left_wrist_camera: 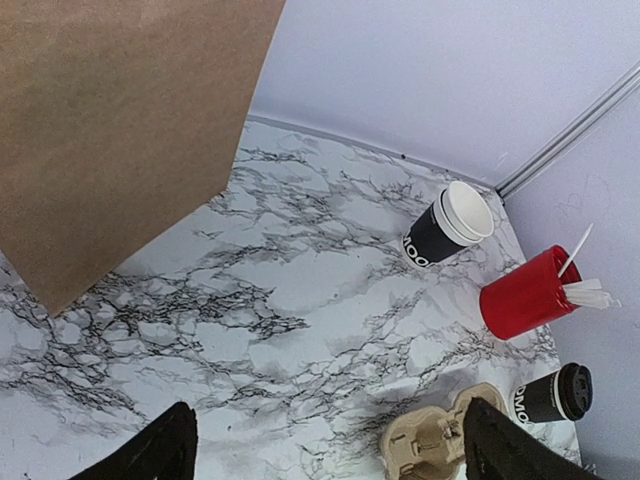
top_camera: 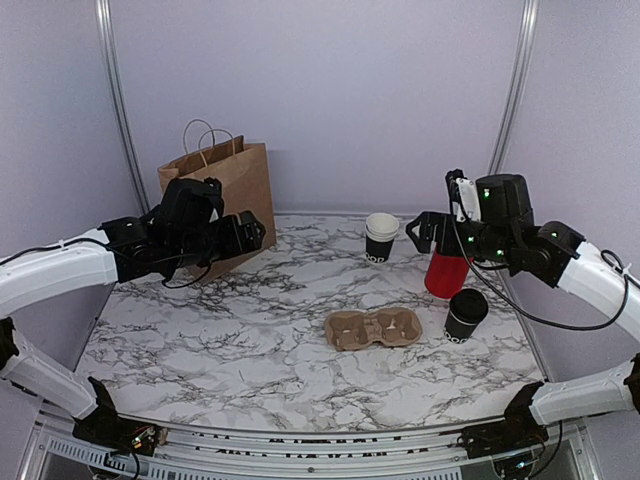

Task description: Pack the takeout coffee

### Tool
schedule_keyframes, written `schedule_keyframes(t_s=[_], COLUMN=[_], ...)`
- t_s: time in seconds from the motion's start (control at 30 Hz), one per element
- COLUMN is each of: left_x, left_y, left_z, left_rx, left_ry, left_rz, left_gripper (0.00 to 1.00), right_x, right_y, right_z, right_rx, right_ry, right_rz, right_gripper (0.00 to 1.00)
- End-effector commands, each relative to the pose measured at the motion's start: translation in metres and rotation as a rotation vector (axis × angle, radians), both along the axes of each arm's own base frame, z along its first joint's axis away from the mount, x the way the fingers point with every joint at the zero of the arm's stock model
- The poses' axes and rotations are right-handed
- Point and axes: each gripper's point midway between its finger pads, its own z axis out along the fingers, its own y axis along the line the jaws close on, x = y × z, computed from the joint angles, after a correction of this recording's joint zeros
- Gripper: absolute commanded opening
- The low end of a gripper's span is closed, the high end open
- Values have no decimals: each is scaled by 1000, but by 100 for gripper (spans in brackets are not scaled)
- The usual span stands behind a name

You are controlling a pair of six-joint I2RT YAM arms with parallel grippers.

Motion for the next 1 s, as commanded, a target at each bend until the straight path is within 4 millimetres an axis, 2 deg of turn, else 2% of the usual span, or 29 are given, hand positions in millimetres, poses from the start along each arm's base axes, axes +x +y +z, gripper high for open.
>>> schedule_keyframes(t_s=[0.0, 0.27, 0.3, 0.5, 0.7, 0.97], left_x=[4, 16, 23, 38, 56, 77], left_y=[27, 68, 81, 115, 138, 174], left_z=[28, 64, 68, 88, 91, 82], left_rx=[41, 35, 44, 74, 43, 29], left_ry=[-47, -103, -109, -128, -92, -37], left_rz=[38, 101, 130, 183, 196, 238], left_gripper=[94, 97, 97, 98, 99, 99], right_x=[4, 7, 7, 6, 4, -1], right_y=[4, 7, 7, 7, 6, 2], right_z=[11, 12, 12, 9, 11, 11], right_rx=[3, 1, 1, 0, 3, 9], right_ry=[-46, -54, -54, -48, -52, -52], right_rz=[8, 16, 16, 21, 20, 14], right_gripper=[100, 100, 100, 100, 100, 100])
